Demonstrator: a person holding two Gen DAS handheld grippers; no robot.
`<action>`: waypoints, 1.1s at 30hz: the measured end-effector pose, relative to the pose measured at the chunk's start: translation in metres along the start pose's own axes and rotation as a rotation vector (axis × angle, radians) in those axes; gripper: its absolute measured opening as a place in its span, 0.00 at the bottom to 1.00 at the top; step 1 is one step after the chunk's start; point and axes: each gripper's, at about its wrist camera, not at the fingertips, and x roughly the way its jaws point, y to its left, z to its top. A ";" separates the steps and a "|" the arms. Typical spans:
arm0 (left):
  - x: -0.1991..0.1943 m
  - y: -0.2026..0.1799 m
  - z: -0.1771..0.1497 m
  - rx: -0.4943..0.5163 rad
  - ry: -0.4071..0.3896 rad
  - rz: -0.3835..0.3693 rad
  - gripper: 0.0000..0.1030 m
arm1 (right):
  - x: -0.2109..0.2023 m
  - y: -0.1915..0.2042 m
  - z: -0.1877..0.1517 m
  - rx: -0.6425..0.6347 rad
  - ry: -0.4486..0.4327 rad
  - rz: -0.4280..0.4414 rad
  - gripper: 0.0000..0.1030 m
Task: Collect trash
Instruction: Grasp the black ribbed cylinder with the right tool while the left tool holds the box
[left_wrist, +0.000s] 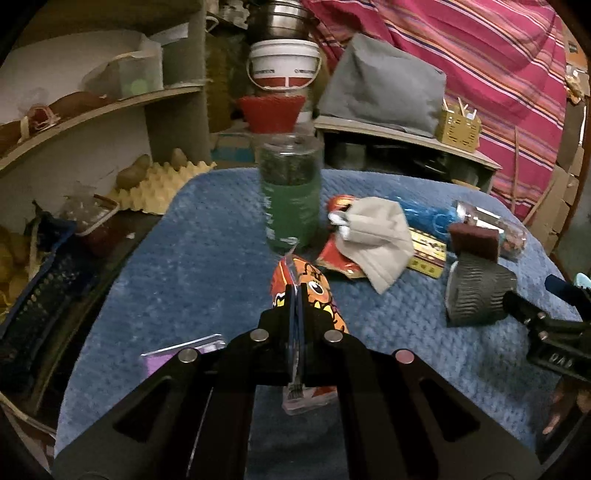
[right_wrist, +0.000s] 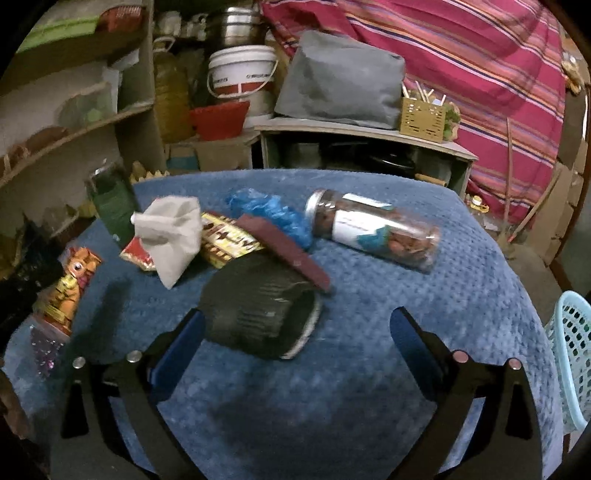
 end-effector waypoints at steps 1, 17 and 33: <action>0.000 0.003 -0.001 0.002 -0.006 0.007 0.00 | 0.002 0.005 0.000 -0.009 0.007 -0.006 0.95; 0.003 0.012 -0.005 0.013 -0.032 0.033 0.00 | 0.052 0.037 0.007 -0.032 0.107 -0.129 0.95; -0.007 0.008 0.001 -0.003 -0.054 0.029 0.00 | 0.015 0.000 0.002 -0.045 0.075 -0.003 0.75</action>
